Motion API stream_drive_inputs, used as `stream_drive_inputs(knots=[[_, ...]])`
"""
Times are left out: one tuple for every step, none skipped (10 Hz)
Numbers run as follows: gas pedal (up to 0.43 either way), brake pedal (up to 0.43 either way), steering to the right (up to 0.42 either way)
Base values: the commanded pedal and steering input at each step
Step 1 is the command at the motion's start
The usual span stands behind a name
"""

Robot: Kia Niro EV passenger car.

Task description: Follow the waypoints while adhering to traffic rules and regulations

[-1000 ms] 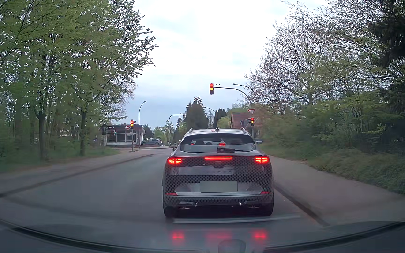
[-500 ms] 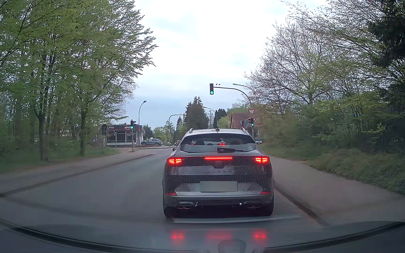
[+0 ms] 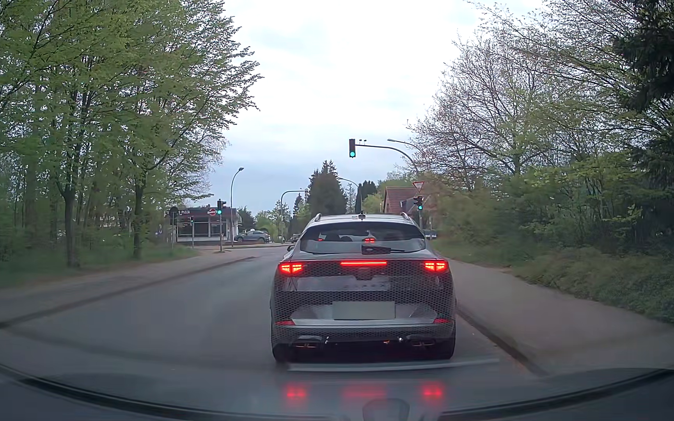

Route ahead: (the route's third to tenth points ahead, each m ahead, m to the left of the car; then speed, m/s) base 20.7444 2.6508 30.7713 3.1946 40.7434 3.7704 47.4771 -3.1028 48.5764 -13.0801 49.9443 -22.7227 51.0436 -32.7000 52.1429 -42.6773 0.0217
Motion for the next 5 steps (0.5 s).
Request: stream_drive_inputs(knots=[[0.0,0.189,0.002],[0.0,0.189,0.002],[0.0,0.189,0.002],[0.0,0.189,0.002],[0.0,0.183,0.002]])
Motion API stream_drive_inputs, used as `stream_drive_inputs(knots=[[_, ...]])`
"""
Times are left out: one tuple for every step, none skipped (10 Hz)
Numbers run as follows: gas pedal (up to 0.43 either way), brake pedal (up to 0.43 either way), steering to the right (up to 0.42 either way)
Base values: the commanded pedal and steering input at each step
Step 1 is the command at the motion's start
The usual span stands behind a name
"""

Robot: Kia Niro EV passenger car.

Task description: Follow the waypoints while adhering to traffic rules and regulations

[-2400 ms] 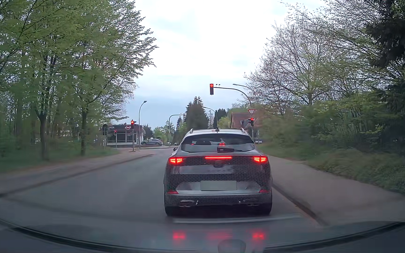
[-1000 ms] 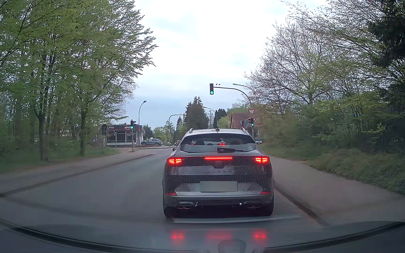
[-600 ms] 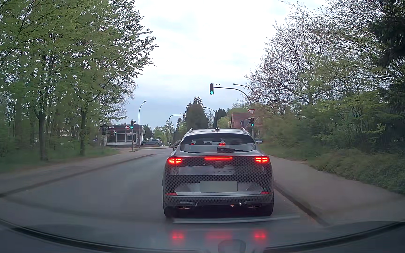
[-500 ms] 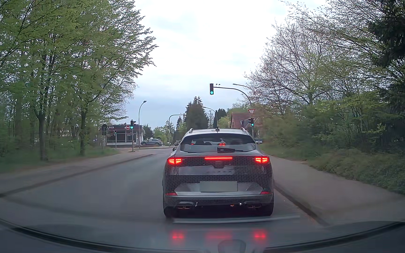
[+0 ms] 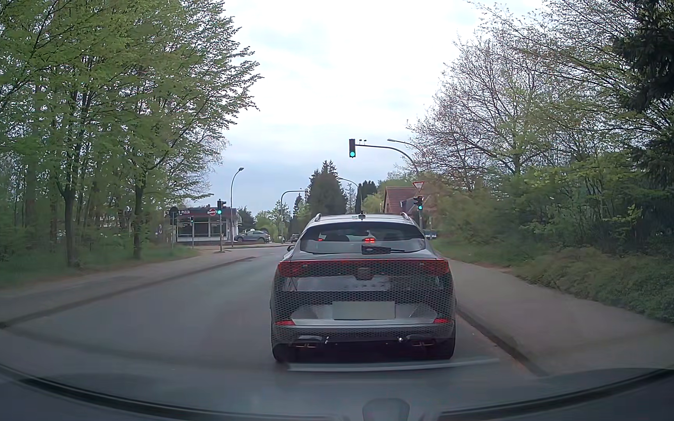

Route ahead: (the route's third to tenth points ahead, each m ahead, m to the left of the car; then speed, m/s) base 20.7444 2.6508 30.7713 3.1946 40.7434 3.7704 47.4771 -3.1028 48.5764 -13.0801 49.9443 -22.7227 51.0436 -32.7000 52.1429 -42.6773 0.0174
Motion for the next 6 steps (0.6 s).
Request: stream_drive_inputs(knots=[[0.0,0.183,0.002],[0.0,0.177,0.002],[0.0,0.152,0.002],[0.0,0.128,0.002],[0.0,0.11,0.002],[0.0,0.073,0.002]])
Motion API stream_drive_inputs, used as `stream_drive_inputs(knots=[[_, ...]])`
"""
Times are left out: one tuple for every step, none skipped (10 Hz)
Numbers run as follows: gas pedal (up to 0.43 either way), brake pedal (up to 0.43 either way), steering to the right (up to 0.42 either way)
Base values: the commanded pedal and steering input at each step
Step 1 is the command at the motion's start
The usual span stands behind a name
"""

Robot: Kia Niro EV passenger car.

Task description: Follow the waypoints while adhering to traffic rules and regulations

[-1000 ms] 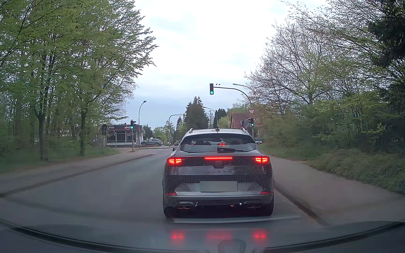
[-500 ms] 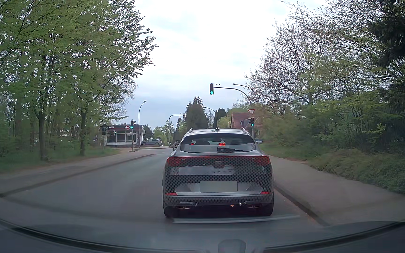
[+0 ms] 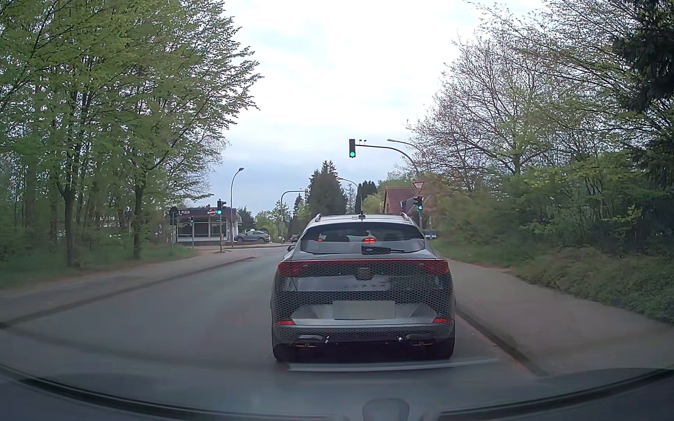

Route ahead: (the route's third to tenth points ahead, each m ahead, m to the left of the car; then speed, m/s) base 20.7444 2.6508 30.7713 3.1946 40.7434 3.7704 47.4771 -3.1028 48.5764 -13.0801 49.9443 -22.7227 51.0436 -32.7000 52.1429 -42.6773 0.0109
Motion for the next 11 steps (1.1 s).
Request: stream_drive_inputs(knots=[[0.0,0.061,0.002],[0.0,0.061,0.002],[0.0,0.03,0.002],[0.0,0.018,0.002],[0.0,0.018,0.002],[0.0,0.012,0.002],[0.0,0.006,0.002],[0.0,0.012,0.002],[0.0,0.018,0.002],[0.0,0.018,0.002],[0.0,0.018,0.002]])
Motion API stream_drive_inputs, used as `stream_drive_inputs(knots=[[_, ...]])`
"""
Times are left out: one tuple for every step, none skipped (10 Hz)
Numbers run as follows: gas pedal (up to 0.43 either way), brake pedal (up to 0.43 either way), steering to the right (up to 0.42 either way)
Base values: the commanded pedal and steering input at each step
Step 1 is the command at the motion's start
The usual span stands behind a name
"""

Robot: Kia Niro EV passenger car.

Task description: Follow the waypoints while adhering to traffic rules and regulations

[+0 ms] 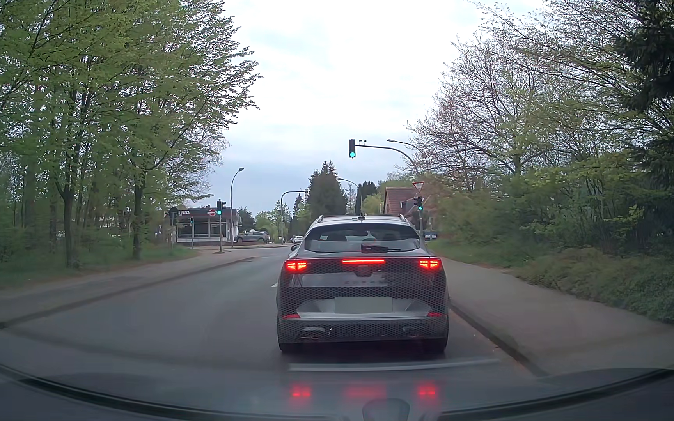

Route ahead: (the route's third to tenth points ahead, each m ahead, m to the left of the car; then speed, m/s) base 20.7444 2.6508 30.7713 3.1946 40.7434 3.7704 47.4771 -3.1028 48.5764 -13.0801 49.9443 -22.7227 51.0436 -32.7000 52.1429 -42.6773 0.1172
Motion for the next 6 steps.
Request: stream_drive_inputs(knots=[[0.0,0.018,0.002],[0.0,0.024,0.002],[0.0,0.018,0.002],[0.0,0.024,0.002],[0.0,0.024,0.002],[0.0,0.024,0.002]])
